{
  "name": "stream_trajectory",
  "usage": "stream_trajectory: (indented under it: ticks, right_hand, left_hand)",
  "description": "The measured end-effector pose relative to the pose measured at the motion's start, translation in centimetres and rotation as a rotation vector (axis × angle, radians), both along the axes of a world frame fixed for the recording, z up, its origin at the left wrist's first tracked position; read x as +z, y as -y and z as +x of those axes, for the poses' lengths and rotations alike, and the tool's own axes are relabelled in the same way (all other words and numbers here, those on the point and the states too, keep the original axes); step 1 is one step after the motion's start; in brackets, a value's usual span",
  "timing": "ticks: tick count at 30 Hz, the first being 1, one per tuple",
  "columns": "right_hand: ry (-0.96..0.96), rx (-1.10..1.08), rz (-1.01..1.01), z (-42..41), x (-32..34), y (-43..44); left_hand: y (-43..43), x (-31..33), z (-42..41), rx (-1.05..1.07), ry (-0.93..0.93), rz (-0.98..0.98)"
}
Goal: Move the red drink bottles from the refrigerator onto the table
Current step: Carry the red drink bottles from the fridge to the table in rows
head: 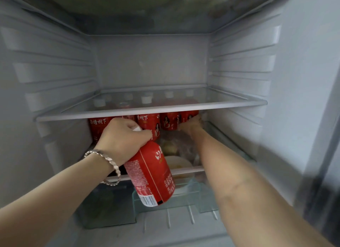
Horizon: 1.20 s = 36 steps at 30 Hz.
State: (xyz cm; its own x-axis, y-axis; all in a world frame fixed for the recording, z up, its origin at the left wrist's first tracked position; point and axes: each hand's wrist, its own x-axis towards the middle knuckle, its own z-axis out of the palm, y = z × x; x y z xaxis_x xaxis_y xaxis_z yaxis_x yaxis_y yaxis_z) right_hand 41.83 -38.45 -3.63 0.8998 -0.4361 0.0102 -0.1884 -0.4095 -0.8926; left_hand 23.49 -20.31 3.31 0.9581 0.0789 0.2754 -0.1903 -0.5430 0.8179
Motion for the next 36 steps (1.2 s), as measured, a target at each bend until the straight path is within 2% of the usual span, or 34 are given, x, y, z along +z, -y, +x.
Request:
stream_trajectory:
  ticks: [3,7,12,18,24,30,33,36]
  right_hand:
    - [0.021,-0.075,-0.073,1.2,-0.7,-0.2]
    - [-0.019,-0.112,-0.066,2.2,-0.5,0.2]
    - [0.101,-0.012,0.234,4.4,-1.4,1.2]
    - [0.148,0.062,-0.003,1.5,-0.7,1.7]
    - [0.1,0.238,-0.08,-6.2,0.2,-0.7]
    - [0.07,0.164,-0.218,-16.6,0.3,-3.7]
    - [0.141,0.174,-0.214,-19.4,0.1,-4.0]
    - [0.146,0.176,-0.227,-20.7,0.4,-3.6]
  left_hand:
    - [-0.3,0.2,0.1,0.028,-0.004,0.006]
    - [-0.9,0.2,0.3,0.058,0.011,0.052]
    - [-1.3,-0.1,-0.1,0.037,-0.01,0.147]
    - [-1.2,-0.5,-0.3,-0.046,-0.044,0.195]
    - [-1.6,-0.8,-0.4,-0.141,-0.044,0.281]
    - [-1.3,-1.1,-0.5,-0.215,-0.044,0.496]
    - [-0.9,-1.1,-0.7,-0.172,0.004,0.51]
    - [-0.7,-0.9,-1.0,-0.129,0.059,0.439]
